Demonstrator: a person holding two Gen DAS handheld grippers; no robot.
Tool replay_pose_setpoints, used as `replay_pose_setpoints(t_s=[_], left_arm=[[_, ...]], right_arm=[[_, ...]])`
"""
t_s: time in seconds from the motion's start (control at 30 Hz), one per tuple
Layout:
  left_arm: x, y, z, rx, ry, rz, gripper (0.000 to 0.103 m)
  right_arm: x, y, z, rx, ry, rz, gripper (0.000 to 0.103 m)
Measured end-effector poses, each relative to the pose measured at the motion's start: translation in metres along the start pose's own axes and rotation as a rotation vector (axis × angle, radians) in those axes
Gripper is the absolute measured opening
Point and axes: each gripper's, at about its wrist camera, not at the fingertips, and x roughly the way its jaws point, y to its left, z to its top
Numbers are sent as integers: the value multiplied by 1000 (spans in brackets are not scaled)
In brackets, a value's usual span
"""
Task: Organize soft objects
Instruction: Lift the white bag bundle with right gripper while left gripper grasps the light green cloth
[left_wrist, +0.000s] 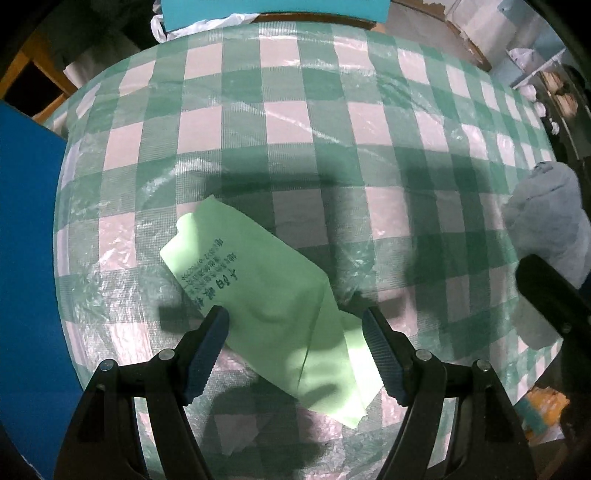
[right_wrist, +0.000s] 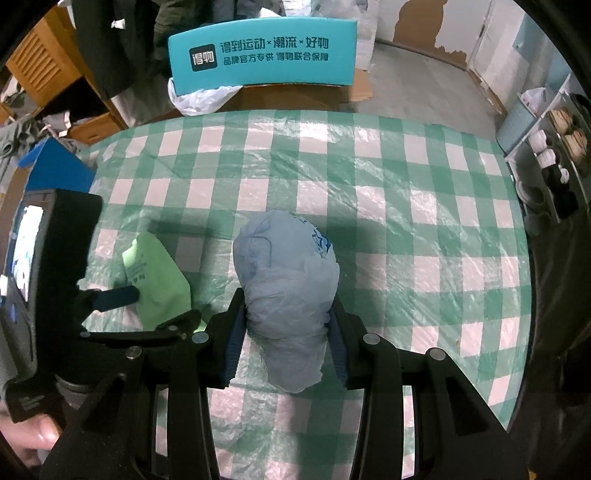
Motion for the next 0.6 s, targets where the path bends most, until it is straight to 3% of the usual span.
replay_pose_setpoints(t_s=[0.2,0.3,0.43,0.57,0.6], left_arm=[[11,-17,-9,24,3,29,75],[16,-27,-13,47,-20,76,68],[16,-36,-21,69,-50,98,52],[14,-38,-26,53,-60,91,18],[14,-36,-26,50,-61,84,15]], right_arm=[[-2,-4,-3,7,-5,4,40],[-4,-6,-4,11,-7,5,40],[-6,-8,-4,17,-11,8,40],[-9,-7,-3,21,-19,12,40],[-9,-7,-3,20,-21,13,40]])
